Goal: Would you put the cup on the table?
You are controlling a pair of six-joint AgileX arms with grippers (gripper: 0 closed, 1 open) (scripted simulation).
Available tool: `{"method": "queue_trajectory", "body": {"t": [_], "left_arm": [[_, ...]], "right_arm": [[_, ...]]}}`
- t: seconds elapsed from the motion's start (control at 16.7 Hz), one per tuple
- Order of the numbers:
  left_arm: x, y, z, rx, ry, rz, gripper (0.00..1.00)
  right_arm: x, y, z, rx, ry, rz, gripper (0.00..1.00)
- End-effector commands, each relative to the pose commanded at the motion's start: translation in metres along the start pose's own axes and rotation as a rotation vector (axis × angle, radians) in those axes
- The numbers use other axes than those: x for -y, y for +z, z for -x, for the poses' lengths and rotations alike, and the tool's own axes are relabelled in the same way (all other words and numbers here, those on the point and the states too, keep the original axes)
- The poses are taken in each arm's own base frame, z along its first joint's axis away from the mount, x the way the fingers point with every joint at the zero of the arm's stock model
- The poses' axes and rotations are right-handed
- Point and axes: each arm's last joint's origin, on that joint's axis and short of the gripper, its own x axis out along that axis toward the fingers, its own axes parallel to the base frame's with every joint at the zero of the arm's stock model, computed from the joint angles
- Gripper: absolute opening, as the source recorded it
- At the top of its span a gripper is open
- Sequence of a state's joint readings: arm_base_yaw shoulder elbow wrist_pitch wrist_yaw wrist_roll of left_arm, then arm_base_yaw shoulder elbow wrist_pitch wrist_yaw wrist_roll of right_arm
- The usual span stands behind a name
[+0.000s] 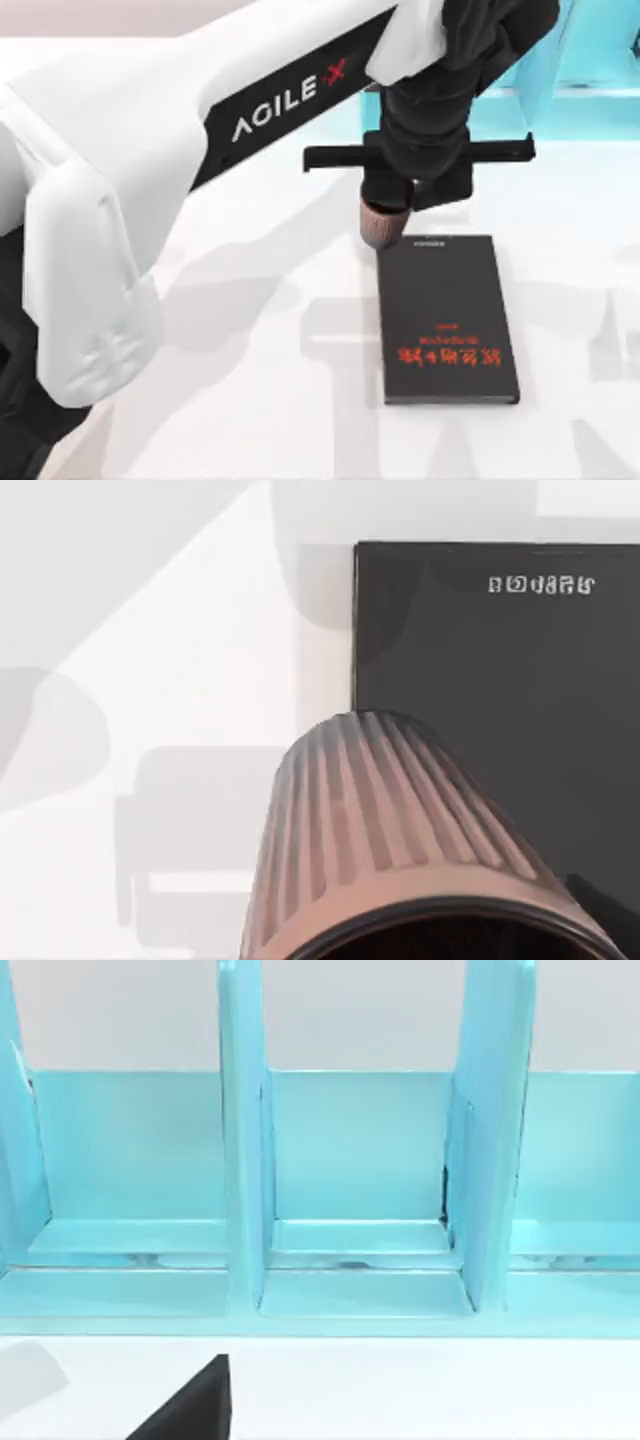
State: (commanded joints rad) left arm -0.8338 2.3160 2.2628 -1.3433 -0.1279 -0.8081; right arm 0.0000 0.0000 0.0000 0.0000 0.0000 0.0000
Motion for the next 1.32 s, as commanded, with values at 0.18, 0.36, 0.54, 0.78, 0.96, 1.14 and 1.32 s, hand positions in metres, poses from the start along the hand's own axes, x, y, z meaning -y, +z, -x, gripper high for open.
{"method": "queue_trajectory", "body": {"t": [0.18,0.36,0.54,0.78,0.96,1.14,1.32], "left_arm": [[-0.049,0.002,0.006,-0.08,0.022,-0.002,0.0],[-0.096,0.004,0.012,-0.137,0.014,-0.008,0.0],[-0.125,0.006,0.021,-0.156,-0.016,-0.006,0.0],[-0.125,0.005,0.02,-0.159,-0.013,-0.011,0.0],[-0.125,0.005,0.012,-0.155,-0.017,-0.012,0.0],[-0.128,0.002,-0.01,-0.154,-0.018,-0.007,0.0],[-0.131,-0.003,-0.033,-0.155,-0.018,-0.006,0.0]], "right_arm": [[0.0,0.0,0.0,0.0,0.0,0.0,1.0],[0.0,0.0,0.0,0.0,0.0,0.0,1.0],[0.0,0.0,0.0,0.0,0.0,0.0,1.0],[0.0,0.0,0.0,0.0,0.0,0.0,1.0],[0.0,0.0,0.0,0.0,0.0,0.0,1.0],[0.0,0.0,0.0,0.0,0.0,0.0,1.0],[0.0,0.0,0.0,0.0,0.0,0.0,1.0]]}}
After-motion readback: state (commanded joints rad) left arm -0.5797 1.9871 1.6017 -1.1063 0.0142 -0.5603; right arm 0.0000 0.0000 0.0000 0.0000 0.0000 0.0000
